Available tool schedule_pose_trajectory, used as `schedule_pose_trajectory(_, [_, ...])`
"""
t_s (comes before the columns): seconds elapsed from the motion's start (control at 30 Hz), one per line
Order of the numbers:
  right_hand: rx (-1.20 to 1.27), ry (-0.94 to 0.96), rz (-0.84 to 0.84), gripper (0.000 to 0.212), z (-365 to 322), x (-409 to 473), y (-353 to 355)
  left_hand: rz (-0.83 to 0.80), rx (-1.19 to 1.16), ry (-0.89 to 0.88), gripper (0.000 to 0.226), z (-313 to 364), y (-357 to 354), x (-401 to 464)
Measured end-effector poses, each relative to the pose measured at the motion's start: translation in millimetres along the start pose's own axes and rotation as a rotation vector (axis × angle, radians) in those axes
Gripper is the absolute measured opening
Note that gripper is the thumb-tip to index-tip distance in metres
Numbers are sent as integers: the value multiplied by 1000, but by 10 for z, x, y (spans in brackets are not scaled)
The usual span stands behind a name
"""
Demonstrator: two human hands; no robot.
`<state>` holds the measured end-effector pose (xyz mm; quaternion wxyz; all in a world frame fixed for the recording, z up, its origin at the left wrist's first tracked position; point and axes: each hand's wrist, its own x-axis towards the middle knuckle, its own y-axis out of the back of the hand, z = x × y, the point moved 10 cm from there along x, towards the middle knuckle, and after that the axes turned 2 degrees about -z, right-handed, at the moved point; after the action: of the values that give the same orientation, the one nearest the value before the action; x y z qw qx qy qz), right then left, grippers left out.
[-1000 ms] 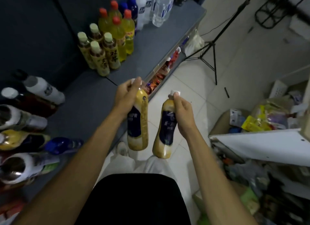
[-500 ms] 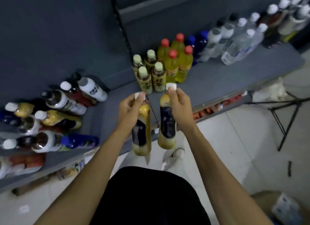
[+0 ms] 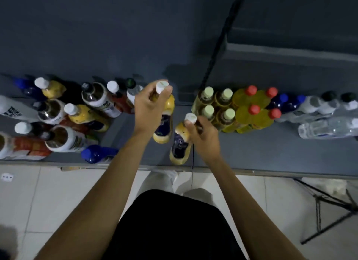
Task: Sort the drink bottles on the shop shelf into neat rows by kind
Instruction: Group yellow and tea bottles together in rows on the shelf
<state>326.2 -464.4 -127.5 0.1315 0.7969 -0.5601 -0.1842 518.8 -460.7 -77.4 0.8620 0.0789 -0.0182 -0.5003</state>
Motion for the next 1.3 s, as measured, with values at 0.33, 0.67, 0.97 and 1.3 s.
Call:
schedule_pose_trajectory(0.33, [-602,271,105,43,-556,880,158,26,337,-57,22,-420,-134,322])
schedule_pose_trajectory(0.67, [-1025,227,3,27,-205,1161,-59,-49,412,49,26,-670,-359,515])
schedule_pose_trajectory(0.97, [-1077,157,-33,28,-212,1203,-155,-78,332,97,26,-760,-272,611])
schedule_pose_trajectory(1.3, [-920,88,-72,43,-216,1147,-275,-172,196,109,28,-848,-219,628])
